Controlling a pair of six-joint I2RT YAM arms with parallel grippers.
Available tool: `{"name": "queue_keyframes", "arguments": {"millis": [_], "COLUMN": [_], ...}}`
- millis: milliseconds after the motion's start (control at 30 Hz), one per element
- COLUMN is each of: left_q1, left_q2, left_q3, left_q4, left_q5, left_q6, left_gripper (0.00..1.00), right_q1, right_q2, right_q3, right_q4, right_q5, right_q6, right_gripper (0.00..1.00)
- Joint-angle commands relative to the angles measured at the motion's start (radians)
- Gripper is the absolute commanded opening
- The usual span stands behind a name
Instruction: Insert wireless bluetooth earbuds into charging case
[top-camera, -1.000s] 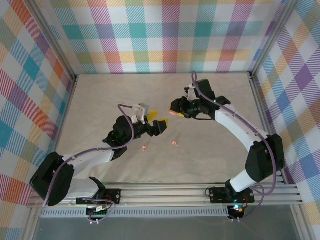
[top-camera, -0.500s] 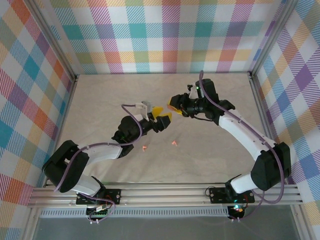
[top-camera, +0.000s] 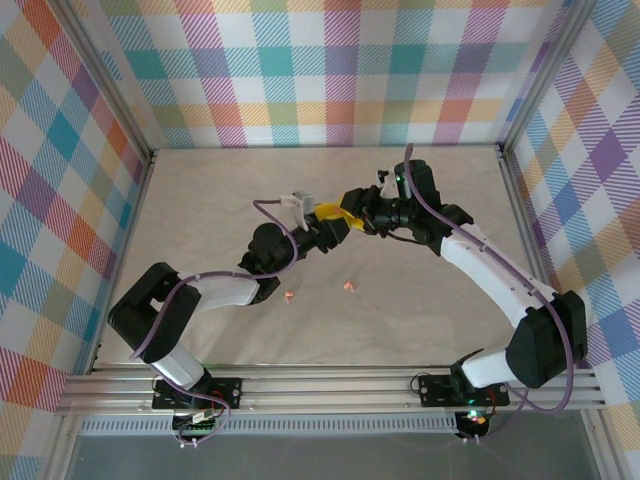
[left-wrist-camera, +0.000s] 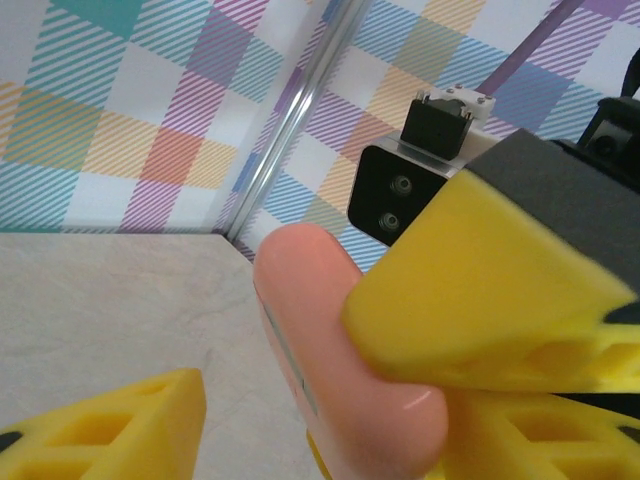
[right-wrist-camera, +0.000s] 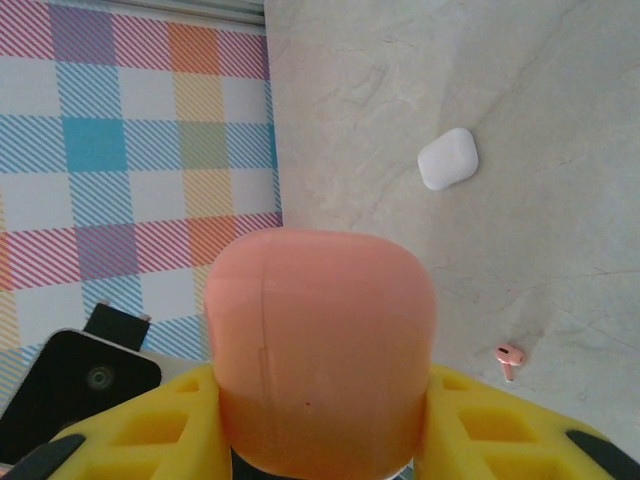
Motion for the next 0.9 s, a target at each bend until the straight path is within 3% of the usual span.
{"name": "queue_keyframes", "arguments": {"millis": [0, 300, 400, 633, 867], "left_q1": [-0.017, -0.019, -0.018, -0.009, 0.086], "left_q2": [0.03, 0.027, -0.002, -0.129, -0.305], "left_q3": [0.037, 0.052, 0.047, 0.016, 0.03], "left_q4": [0.086, 0.067, 0.022, -0.16, -0.497], "left_q5": [-0.001, -0.005, 0.014, 0.032, 0.225], "left_q6": [-0.005, 0.014, 0.036, 0.113, 0.169], "left_gripper": [0.57, 0.26, 0.17, 0.11, 0.09], "right_q1": [0.007, 0.009, 0.01, 0.01, 0.005], "right_q2": [-0.027, -0.044, -0.05, -0.103, -0.192], "right_q3": [-0.012, -0.023, -0.025, 0.01, 0.082], "right_q4": [0.059, 0.039, 0.033, -0.005, -0.157], "right_q5": [-0.028, -0.003, 0.002, 0.03, 0.055], "right_q6": [0.034, 0.016, -0.005, -0.18, -0.507], "right_gripper": [0.39, 0.4, 0.45, 0.59, 0.75]}}
